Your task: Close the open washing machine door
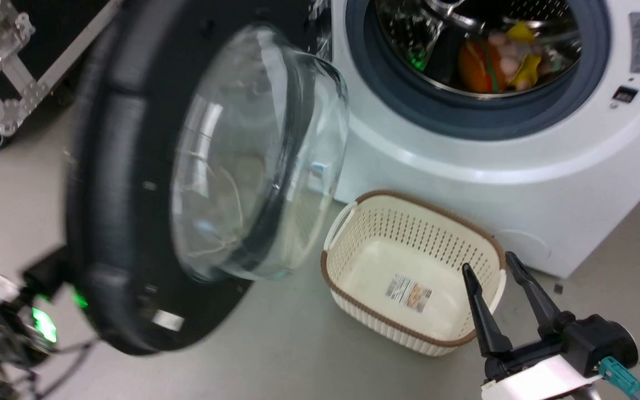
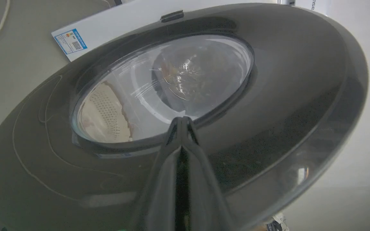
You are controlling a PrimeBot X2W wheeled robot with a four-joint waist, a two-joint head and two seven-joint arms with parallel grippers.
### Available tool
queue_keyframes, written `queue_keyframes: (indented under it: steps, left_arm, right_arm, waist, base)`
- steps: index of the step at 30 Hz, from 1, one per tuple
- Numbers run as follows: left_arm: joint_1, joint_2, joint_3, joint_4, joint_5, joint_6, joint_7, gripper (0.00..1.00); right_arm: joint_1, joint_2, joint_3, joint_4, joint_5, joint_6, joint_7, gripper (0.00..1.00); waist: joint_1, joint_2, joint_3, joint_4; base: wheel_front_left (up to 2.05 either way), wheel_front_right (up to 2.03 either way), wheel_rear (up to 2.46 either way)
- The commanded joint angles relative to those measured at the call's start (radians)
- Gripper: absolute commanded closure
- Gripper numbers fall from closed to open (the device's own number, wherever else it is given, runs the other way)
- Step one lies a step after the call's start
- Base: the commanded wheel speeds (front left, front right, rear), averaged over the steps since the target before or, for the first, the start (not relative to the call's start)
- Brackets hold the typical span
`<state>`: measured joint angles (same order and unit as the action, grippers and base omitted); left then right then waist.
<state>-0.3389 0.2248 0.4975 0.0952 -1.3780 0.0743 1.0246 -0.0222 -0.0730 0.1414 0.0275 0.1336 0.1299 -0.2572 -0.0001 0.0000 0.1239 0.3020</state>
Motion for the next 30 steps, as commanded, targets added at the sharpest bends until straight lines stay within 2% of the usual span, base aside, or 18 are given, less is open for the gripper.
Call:
queue_keyframes:
  steps: [1, 8, 14, 18, 23, 30]
  left_arm:
    - [0.043, -0.035, -0.026, -0.037, -0.014, 0.011, 0.028, 1.00]
    - [0.202, -0.144, -0.137, -0.182, -0.017, 0.036, 0.071, 1.00]
    - [0.310, -0.173, -0.273, -0.221, -0.075, 0.040, 0.020, 1.00]
    - [0.346, -0.174, -0.407, -0.207, -0.175, 0.009, -0.118, 1.00]
    - [0.344, -0.174, -0.556, -0.157, -0.240, -0.051, -0.296, 1.00]
    - [0.246, -0.174, -0.692, -0.058, -0.317, -0.125, -0.520, 1.00]
  right_arm:
    - [0.010, 0.007, -0.013, 0.009, 0.006, 0.001, -0.005, 0.00]
    - [0.035, 0.020, -0.075, 0.030, -0.001, 0.001, -0.005, 0.00]
    - [0.057, 0.022, -0.140, 0.036, 0.017, 0.001, -0.005, 0.00]
    - [0.058, 0.022, -0.179, 0.031, 0.026, 0.001, -0.005, 0.00]
    - [0.044, 0.023, -0.191, 0.022, 0.020, 0.001, -0.005, 0.00]
    - [0.019, 0.023, -0.197, 0.013, 0.020, 0.001, -0.005, 0.00]
  waist:
    - [0.0001, 0.0000, -0.036, -0.011]
    - [0.0001, 0.0000, -0.108, -0.064]
    - [0.0001, 0.0000, -0.138, -0.138]
    - [0.0001, 0.0000, -0.133, -0.204]
    - [0.0001, 0.0000, -0.096, -0.312]
    - [0.0001, 0.0000, -0.013, -0.480]
  base:
    - [0.00, 0.00, 0.00]
    - [0.00, 0.00, 0.00]
    - [0.00, 0.00, 0.00]
    - [0.00, 0.00, 0.00]
    - [0.00, 0.00, 0.00]
    - [0.00, 0.00, 0.00]
